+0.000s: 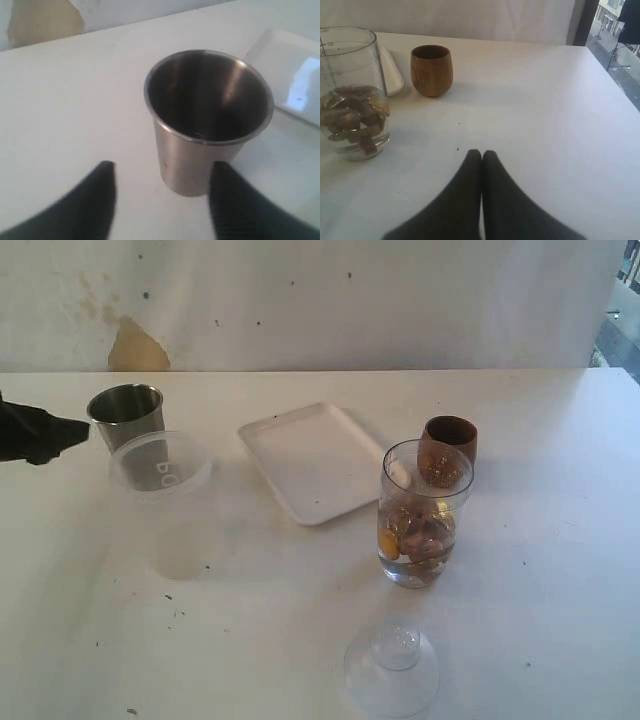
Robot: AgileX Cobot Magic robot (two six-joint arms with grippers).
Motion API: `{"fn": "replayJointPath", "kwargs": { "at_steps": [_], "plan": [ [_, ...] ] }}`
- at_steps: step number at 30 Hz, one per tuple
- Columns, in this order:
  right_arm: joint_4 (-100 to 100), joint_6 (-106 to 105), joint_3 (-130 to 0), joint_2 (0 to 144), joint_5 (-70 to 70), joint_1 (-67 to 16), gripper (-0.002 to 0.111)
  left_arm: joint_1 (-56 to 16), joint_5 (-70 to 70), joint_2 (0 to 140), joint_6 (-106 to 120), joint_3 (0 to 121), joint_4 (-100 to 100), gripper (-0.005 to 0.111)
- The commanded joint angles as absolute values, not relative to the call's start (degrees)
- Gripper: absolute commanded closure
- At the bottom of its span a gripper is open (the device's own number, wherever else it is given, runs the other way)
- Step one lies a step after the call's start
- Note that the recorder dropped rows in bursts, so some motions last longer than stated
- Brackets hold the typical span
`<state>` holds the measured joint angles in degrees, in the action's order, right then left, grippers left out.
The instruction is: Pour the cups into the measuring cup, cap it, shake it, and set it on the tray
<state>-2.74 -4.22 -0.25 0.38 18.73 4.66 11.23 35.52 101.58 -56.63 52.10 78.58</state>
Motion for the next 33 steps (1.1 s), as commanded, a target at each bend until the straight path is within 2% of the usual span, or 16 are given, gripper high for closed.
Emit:
{"fn": "replayJointPath", "kwargs": {
  "at_steps": [1,8,22,27,33],
  "plan": [
    [-2.97,-4.20,0.00,0.00,18.17,4.43,0.108,11.28,32.64,92.31,-61.64,48.45,80.07,0.106],
    [-2.97,-4.31,0.00,0.00,18.17,4.43,0.108,11.28,26.92,76.97,-72.86,45.07,80.24,0.107],
    [-2.97,-4.31,0.00,0.00,18.17,4.43,0.108,11.28,21.97,40.78,-77.09,32.42,80.12,0.107],
    [-2.97,-4.31,0.00,0.00,18.17,4.43,0.108,11.28,21.68,31.60,-79.26,29.97,80.12,0.107],
    [-2.97,-4.31,0.00,0.00,18.17,4.43,0.108,11.28,24.19,27.28,-79.26,29.83,80.12,0.107]
  ]
}}
